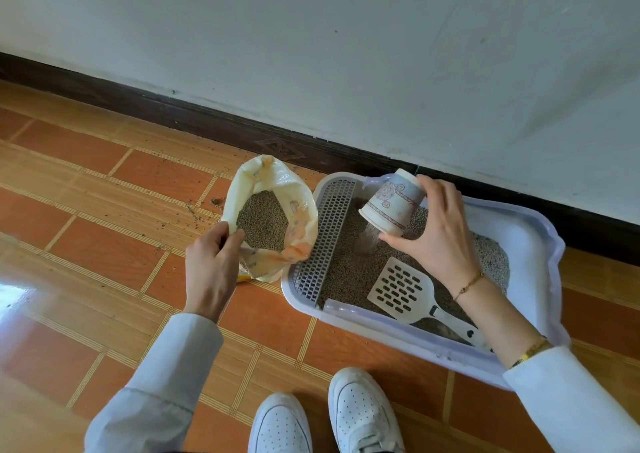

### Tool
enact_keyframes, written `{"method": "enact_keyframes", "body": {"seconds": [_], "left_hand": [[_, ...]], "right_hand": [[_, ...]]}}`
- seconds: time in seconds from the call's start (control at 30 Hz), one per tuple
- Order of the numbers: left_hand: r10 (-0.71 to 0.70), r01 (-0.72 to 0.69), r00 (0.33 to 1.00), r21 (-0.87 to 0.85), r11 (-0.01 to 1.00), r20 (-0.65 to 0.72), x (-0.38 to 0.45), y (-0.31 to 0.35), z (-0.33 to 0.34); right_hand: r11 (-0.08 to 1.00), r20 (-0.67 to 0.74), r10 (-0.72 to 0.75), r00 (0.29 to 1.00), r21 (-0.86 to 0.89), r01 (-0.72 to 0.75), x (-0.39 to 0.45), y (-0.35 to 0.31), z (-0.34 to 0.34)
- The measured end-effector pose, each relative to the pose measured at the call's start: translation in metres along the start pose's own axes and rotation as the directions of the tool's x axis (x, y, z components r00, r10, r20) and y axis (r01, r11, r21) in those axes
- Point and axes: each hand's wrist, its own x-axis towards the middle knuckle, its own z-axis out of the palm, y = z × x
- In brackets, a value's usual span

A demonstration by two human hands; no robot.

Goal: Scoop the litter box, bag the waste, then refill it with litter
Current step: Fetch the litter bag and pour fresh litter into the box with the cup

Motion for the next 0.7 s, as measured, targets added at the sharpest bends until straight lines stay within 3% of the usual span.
{"method": "enact_keyframes", "body": {"seconds": [0.2, 0.4, 0.53, 0.7], "left_hand": [[0.003, -0.003, 1.000, -0.002, 1.000, -0.003, 0.000, 0.000, -0.001], [0.029, -0.030, 0.999, -0.003, 1.000, -0.028, -0.001, -0.001, -0.002], [0.044, -0.044, 0.998, -0.003, 0.999, -0.044, -0.002, -0.004, -0.002], [0.064, -0.063, 0.997, 0.005, 0.998, -0.044, 0.001, -0.007, -0.002]], "right_hand": [[0.986, -0.042, -0.108, 0.993, -0.133, 0.102, -0.001, -0.001, -0.006], [0.989, -0.090, 0.006, 0.996, 0.145, 0.007, 0.017, -0.029, -0.004], [0.958, -0.005, -0.100, 0.995, 0.269, 0.098, 0.035, -0.072, 0.012], [0.941, 0.191, -0.315, 0.930, 0.193, 0.280, 0.056, -0.115, 0.043]]}}
